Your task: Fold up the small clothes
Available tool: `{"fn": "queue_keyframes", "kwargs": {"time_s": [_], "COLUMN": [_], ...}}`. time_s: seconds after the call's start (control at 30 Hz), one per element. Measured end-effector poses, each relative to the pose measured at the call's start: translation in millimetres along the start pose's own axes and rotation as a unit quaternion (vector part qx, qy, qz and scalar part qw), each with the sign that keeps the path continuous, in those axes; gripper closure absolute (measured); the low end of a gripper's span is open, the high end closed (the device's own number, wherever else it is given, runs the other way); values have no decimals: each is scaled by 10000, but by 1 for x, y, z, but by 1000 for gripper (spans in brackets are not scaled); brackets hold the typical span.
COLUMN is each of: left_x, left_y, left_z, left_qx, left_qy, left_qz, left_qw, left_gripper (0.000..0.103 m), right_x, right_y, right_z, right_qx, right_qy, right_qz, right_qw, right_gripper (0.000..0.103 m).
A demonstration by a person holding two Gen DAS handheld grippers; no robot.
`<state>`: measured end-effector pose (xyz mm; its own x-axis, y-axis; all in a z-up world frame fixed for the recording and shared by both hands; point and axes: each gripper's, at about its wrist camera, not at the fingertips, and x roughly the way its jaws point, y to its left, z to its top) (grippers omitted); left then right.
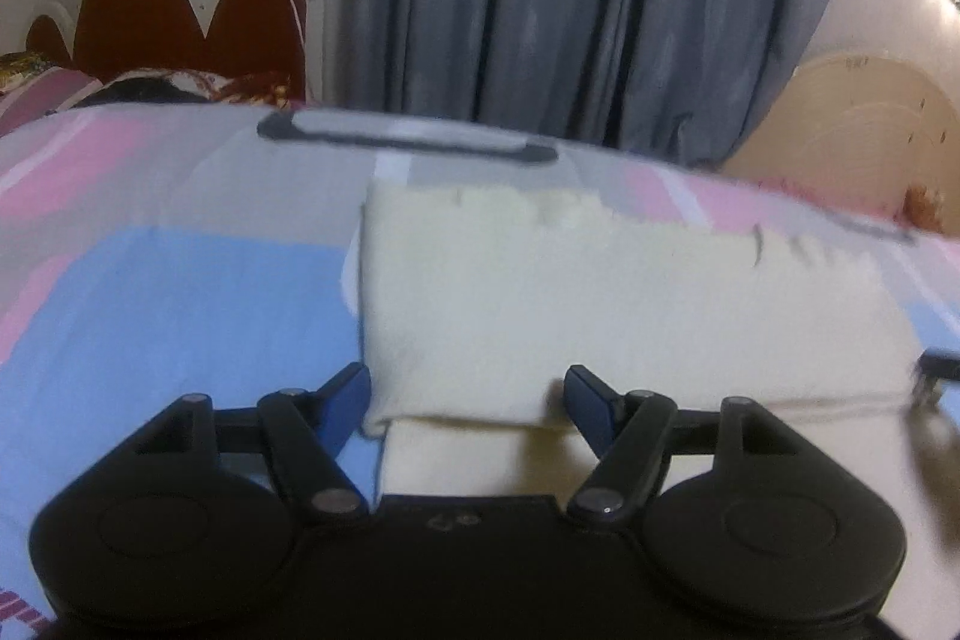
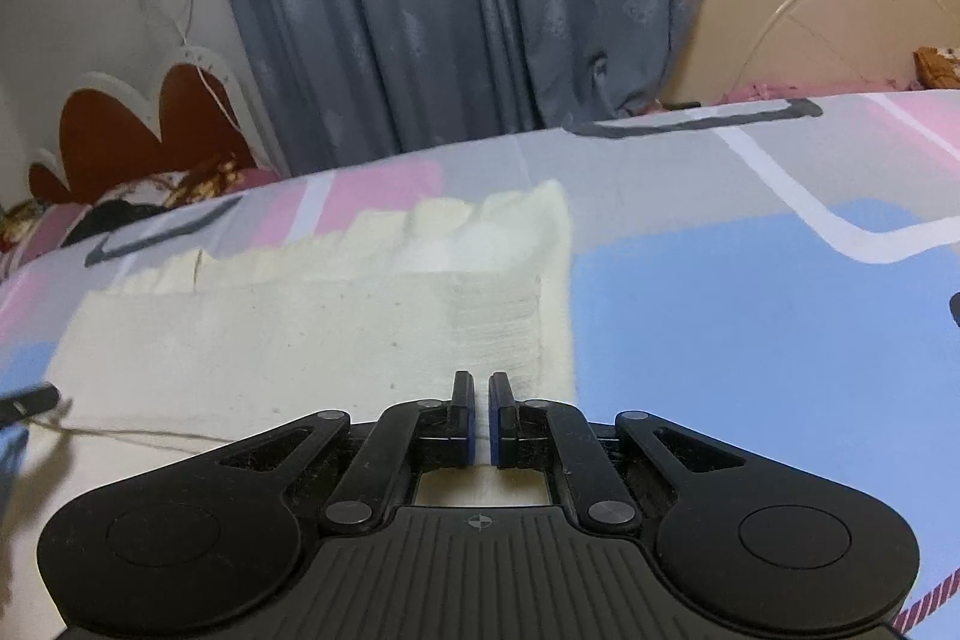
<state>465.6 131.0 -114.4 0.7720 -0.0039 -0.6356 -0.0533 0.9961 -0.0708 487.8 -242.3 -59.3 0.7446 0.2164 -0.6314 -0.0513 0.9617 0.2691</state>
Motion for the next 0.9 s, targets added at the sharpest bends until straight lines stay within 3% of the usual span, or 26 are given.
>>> {"fn": "queue_keyframes", "kwargs": {"time_s": [0.37,0.4,0.47,0.5,0.7,0.83,0.9], "left_x": [-3,-3,-2,-1,-1,0,0], "left_y": [5,5,6,7,7,7,7], "left_z": [-15,-14,-15,-14,-15,-17,-17], "left_qx": [-26,-48,-68,-67,-68,-77,-88], "left_qy": [8,2,-3,-8,-11,1,-5], "left_qz": [-77,-85,-89,-90,-72,-77,-72], "left_qw": [10000,10000,9999,9999,10000,9999,9999], "left_gripper": [31,31,31,31,31,31,31], "right_x": [-2,-3,-9,-11,-1,6,5], "right_y": [-6,-6,-5,-5,-9,-10,-9], "right_z": [-4,-4,-5,-5,0,1,1], "right_qx": [38,28,12,-48,112,139,47], "right_qy": [-93,-118,-288,-339,-84,34,0], "right_qz": [24,19,60,39,129,49,22], "right_qw": [9999,9999,9996,9994,9998,9999,10000], "right_gripper": [98,94,45,44,45,60,62]}}
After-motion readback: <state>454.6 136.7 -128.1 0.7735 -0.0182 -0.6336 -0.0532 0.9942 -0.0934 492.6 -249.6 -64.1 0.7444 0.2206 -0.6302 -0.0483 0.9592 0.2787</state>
